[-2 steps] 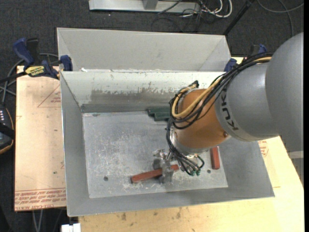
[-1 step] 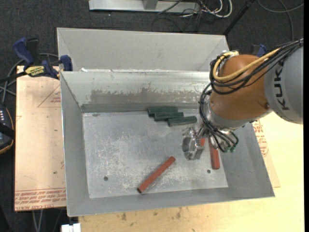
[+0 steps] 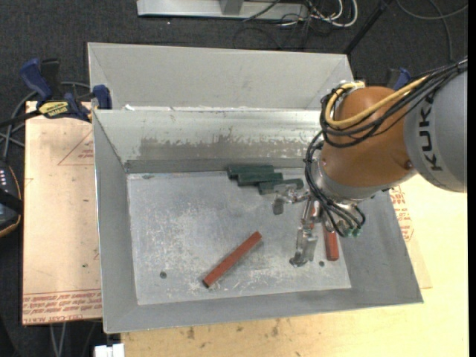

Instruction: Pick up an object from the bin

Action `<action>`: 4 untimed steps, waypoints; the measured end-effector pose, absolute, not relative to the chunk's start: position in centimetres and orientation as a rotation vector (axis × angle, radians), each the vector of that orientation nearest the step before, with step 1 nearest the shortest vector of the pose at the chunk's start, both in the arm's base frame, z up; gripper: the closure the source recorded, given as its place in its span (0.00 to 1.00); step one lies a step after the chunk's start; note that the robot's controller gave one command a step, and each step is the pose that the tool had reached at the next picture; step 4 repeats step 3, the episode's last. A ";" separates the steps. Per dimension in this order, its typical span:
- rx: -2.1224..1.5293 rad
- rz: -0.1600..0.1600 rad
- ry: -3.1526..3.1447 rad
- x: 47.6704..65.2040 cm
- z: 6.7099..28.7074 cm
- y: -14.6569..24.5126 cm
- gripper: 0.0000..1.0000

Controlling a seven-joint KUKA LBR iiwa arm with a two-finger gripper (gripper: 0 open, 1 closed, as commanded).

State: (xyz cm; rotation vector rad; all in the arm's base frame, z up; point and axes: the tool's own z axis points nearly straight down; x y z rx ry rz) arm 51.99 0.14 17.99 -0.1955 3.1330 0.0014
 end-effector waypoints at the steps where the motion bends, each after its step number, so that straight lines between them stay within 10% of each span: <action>1: -0.331 0.006 3.129 53.1 6.9 5.9 0.00; 2: -0.321 0.003 3.124 53.3 7.3 5.6 1.00; 3: -0.384 0.001 3.108 51.6 21.7 6.9 1.00; 4: -0.384 0.001 3.108 51.6 21.7 6.9 1.00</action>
Offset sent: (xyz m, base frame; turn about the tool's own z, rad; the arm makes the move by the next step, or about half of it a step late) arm 0.0133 0.0540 -0.1065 -0.0808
